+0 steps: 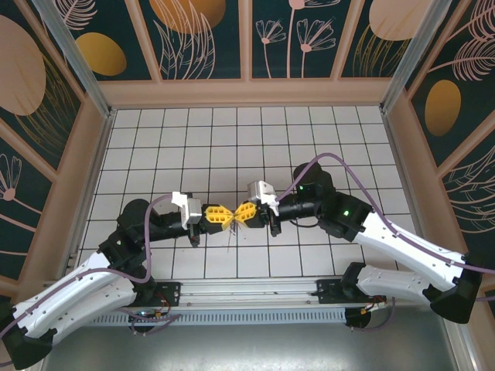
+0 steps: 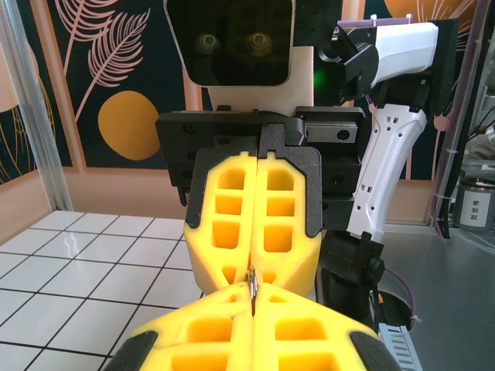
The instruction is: Put the keys on the keyring
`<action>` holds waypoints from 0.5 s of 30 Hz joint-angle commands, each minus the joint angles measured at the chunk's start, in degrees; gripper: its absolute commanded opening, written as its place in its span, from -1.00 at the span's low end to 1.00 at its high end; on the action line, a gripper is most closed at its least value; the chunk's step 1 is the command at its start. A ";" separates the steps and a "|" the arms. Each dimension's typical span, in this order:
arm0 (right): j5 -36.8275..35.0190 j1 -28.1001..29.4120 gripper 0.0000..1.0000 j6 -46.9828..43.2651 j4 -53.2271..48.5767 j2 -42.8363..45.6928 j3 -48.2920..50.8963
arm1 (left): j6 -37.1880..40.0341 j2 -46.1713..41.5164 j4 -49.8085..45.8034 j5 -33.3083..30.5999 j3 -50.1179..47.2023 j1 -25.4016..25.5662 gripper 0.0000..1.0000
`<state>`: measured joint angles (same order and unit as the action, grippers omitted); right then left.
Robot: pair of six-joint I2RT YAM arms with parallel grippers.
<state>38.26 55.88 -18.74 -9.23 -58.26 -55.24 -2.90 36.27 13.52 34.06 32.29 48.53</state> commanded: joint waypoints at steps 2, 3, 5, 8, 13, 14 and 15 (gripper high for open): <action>-0.29 0.11 -1.00 -0.56 0.91 0.22 -1.08 | -0.35 0.47 0.98 -0.14 0.59 0.27 -1.00; -1.10 0.13 -1.00 -1.02 -0.39 0.33 -1.58 | 0.26 0.60 -0.59 -0.79 1.26 0.29 -1.00; -3.98 0.22 -1.00 -2.57 -4.42 0.05 -3.23 | 1.46 0.90 -5.42 -3.54 2.71 0.25 -0.84; -10.09 0.31 -1.00 -5.14 -12.66 -1.98 -6.97 | 3.81 1.73 -13.27 -8.16 5.27 0.30 -0.69; -15.61 0.58 -1.00 -8.06 -22.49 -6.03 -12.54 | 5.54 5.11 -21.29 -11.94 9.72 0.25 -0.65; -16.16 0.56 -1.00 -8.60 -24.18 -6.83 -13.77 | 5.64 5.65 -21.75 -12.00 10.19 0.27 -0.64; -16.37 0.55 -1.00 -8.99 -25.41 -7.53 -14.77 | 5.65 6.16 -21.95 -11.90 10.46 0.25 -0.64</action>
<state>25.87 56.05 -24.88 -27.97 -64.55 -66.22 0.95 41.54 -3.38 24.29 40.42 48.56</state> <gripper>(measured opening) 0.048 0.179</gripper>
